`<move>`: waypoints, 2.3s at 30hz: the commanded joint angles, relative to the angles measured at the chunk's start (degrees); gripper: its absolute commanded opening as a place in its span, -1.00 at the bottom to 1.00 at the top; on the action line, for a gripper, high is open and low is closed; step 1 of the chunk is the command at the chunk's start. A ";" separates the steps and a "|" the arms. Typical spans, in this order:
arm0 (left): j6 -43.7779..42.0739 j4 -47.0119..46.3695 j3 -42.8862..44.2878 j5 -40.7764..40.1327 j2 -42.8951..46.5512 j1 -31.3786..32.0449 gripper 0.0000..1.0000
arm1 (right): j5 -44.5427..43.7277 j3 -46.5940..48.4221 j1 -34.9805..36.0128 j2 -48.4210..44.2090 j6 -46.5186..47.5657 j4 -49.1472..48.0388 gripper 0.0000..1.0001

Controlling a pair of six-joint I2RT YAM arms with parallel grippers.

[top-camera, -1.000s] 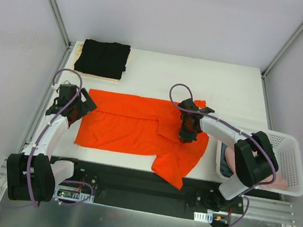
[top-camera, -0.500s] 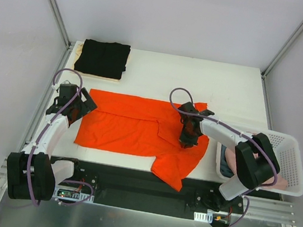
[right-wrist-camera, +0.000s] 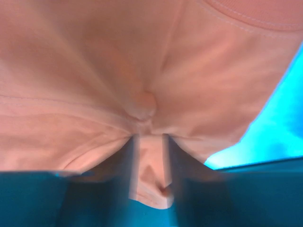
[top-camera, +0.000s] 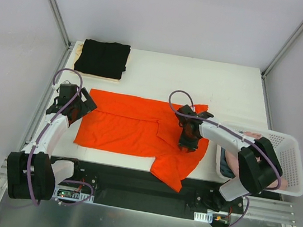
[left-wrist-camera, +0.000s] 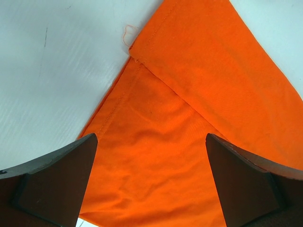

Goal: Fold and stack the t-shirts
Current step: Fold the flattened tshirt in 1/3 of the way

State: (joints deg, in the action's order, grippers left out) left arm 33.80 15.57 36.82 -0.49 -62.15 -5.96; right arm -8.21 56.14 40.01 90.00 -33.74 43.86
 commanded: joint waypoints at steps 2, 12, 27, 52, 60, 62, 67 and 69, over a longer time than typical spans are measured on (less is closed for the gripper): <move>-0.40 0.16 2.03 1.71 0.36 0.42 0.98 | -9.00 3.88 1.12 -7.11 0.59 7.12 0.30; 3.02 -3.88 10.46 9.46 -12.97 2.35 0.99 | -2.88 16.07 -9.15 -1.97 18.43 -11.07 0.93; 1.80 -5.11 27.34 14.38 -40.32 3.14 0.98 | 9.59 26.30 -21.90 21.09 16.96 -19.60 0.93; 3.55 -1.69 28.92 12.80 -41.21 2.26 0.98 | 19.98 42.03 -33.59 34.63 11.84 -10.46 0.93; 6.18 7.61 24.98 12.10 -23.48 2.53 0.99 | 19.38 34.67 -30.35 18.23 20.36 -11.60 0.93; 9.33 10.43 20.59 9.91 -15.16 3.49 0.98 | 14.12 27.47 -27.55 9.03 21.17 -11.60 0.93; 14.70 21.32 7.16 2.97 1.74 3.67 0.99 | 3.64 8.42 -20.25 -11.46 21.17 -13.71 0.93; 16.99 25.98 4.42 0.85 8.78 3.76 0.99 | 4.51 3.12 -18.66 -15.97 20.38 -14.41 0.93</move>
State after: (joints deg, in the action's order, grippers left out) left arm 44.47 26.79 48.56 7.31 -61.89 -2.55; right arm 1.78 68.99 18.44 84.25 -13.93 29.78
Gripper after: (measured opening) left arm 0.993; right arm 0.968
